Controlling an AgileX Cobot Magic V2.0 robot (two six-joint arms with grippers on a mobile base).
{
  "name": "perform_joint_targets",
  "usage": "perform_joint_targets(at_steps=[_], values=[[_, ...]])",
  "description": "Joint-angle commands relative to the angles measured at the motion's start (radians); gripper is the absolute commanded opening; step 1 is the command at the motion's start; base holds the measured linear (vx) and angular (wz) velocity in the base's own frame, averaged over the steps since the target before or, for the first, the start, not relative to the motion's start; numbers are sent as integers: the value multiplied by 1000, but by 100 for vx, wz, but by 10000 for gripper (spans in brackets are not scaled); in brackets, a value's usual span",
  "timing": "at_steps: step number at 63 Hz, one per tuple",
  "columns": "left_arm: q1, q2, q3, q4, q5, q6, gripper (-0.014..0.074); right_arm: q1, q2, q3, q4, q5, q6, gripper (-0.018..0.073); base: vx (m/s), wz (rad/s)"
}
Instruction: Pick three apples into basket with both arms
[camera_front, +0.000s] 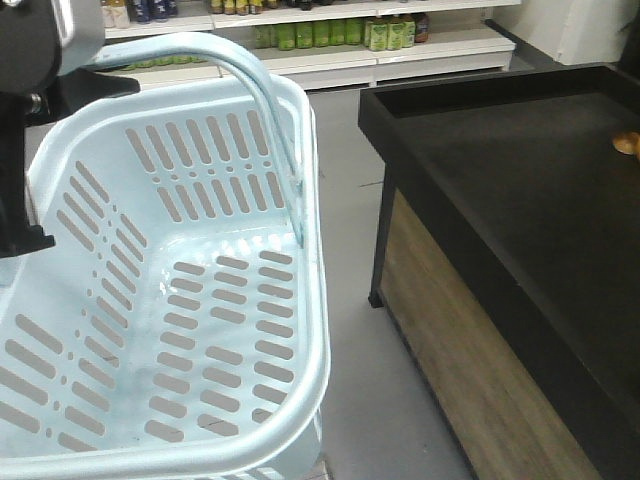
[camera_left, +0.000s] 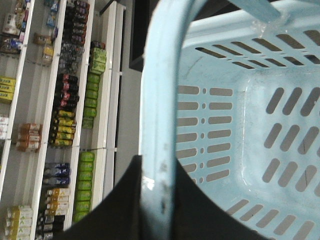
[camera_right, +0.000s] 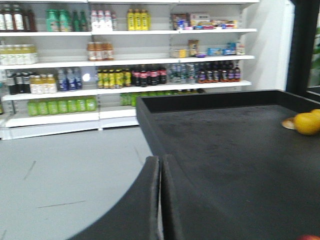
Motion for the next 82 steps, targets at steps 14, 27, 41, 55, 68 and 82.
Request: perform_joint_targets(at_steps=[14, 27, 41, 55, 68, 82], values=[[-2, -23, -29, 24, -83, -16, -8, -3, -1, 11, -8, -78, 1, -8, 8, 36], [-2, -23, -29, 23, -83, -16, -8, -3, -1, 11, -8, -78, 1, -8, 8, 30], [-2, -23, -29, 24, -83, -16, -8, -3, -1, 11, -8, -78, 1, -8, 6, 23], [-2, -23, -29, 24, -83, -16, -8, -3, -1, 11, -8, -78, 1, -8, 4, 8], [-2, -23, -29, 24, -83, -16, -7, -3, -1, 11, -8, -77, 1, -8, 3, 1], [-2, -23, -29, 24, -83, -16, -7, -3, -1, 11, -8, -77, 1, -8, 4, 1]])
